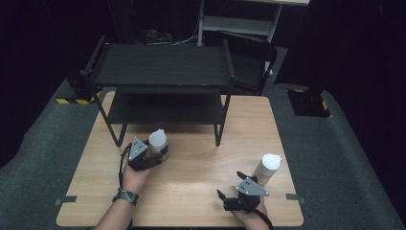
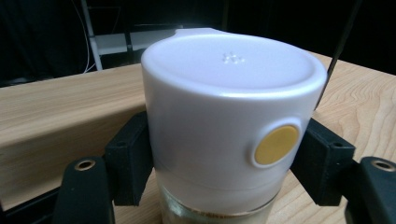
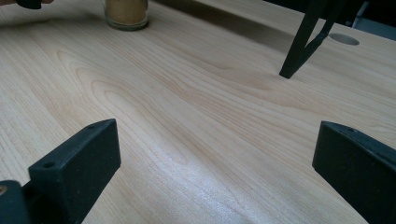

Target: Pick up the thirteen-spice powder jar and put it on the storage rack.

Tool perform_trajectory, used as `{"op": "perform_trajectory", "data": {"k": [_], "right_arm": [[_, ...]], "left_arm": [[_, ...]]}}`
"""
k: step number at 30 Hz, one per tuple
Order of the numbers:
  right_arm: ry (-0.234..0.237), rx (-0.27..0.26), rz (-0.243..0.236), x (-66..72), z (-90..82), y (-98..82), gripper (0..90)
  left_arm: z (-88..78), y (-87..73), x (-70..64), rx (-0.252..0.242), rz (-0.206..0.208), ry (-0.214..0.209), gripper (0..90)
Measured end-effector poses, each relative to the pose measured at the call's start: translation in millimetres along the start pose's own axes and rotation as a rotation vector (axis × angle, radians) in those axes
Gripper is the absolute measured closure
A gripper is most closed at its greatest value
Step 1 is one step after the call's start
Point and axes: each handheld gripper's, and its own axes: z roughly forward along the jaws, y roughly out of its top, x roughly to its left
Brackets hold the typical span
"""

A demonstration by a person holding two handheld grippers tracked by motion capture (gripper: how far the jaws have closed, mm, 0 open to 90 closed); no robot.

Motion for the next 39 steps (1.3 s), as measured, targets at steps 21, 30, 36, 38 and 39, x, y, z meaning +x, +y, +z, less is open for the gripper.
{"op": "perform_trajectory", "data": {"k": [21,30,36,38,39], "right_arm": [[0.002,0.002,0.004,-0.4,-0.1,0.3,0.6],[0.001,0.002,0.005,-0.3,-0.3,0.2,0.6],[-0.002,0.009,0.007,0.5,0.1,1.3,0.6],[-0.004,0.017,0.007,0.7,0.2,2.5,0.6],[-0.004,0.017,0.007,0.7,0.2,2.5,0.6]], "left_arm": [[-13.4,3.3,-0.1,-0.032,0.011,-0.027,30.3],[-27.0,11.2,-1.1,-0.050,0.033,-0.034,30.3],[-37.5,18.9,-3.8,-0.063,0.043,-0.042,30.3],[-41.1,22.1,-5.6,-0.065,0.045,-0.051,30.3],[-41.1,22.1,-5.6,-0.065,0.045,-0.051,30.3]]}}
